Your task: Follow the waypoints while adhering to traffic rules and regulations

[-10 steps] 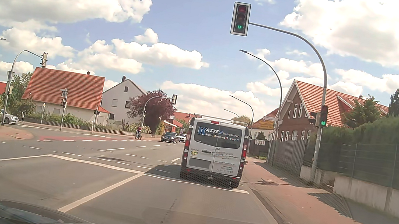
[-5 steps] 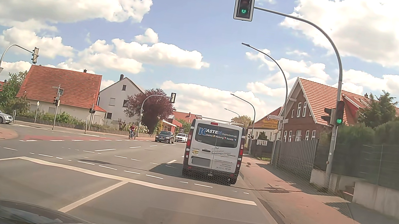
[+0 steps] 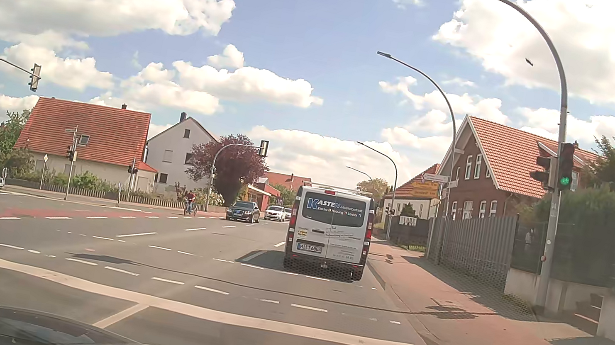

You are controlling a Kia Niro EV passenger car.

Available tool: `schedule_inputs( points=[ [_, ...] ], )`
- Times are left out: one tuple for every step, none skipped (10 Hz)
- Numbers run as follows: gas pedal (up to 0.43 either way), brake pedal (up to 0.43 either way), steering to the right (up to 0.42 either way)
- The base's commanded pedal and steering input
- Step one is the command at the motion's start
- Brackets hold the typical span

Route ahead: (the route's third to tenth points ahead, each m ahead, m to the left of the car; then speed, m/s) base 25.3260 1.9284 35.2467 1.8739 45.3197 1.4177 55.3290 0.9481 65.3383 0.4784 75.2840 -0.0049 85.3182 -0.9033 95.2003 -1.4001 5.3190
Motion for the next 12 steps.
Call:
schedule_inputs(
  points=[
    [0.441, 0.000, -0.001],
    [0.441, 0.000, -0.001],
    [0.441, 0.000, -0.001],
    [0.441, 0.000, -0.001],
    [0.441, 0.000, -0.001],
    [0.441, 0.000, -0.001],
    [0.429, 0.000, -0.001],
    [0.350, 0.000, -0.001],
    [0.350, 0.000, -0.001],
    [0.339, 0.000, -0.001],
    [0.339, 0.000, -0.001],
    [0.287, 0.000, -0.001]
  ],
)
